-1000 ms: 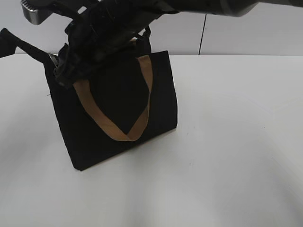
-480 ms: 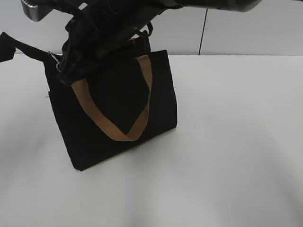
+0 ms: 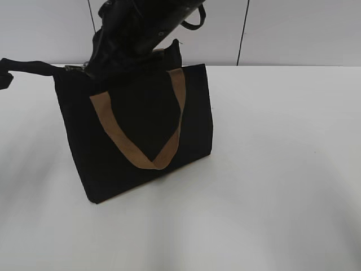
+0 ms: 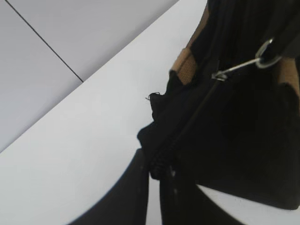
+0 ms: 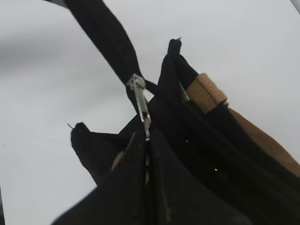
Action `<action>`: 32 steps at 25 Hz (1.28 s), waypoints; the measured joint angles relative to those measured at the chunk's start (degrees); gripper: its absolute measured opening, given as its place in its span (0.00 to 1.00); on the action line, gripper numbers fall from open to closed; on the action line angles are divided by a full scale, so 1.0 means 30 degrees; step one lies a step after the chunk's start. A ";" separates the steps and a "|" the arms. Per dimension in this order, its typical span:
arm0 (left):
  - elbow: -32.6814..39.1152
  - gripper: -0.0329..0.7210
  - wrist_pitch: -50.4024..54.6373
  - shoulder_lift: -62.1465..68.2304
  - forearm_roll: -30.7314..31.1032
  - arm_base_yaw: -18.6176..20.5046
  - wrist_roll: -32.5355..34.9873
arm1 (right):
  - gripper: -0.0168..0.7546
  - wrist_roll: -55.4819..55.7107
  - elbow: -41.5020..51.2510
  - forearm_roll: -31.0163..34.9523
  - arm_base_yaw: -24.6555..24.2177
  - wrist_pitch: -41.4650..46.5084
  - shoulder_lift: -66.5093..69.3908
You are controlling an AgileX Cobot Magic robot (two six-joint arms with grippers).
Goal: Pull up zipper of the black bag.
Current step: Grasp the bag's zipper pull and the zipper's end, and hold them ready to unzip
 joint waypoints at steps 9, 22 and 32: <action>0.0236 0.08 0.0038 0.0589 0.0281 -0.0032 -0.0442 | 0.00 0.0284 0.0000 0.0376 -0.1811 0.0419 0.0000; 0.0652 0.08 -0.0109 0.0589 0.1417 0.0509 -0.1488 | 0.00 0.0414 0.0000 -0.0001 -0.5309 0.1156 0.0000; 0.0767 0.08 0.0037 0.0673 0.1304 0.0580 -0.1512 | 0.00 0.0422 0.0000 -0.0623 -0.6741 0.1568 0.0000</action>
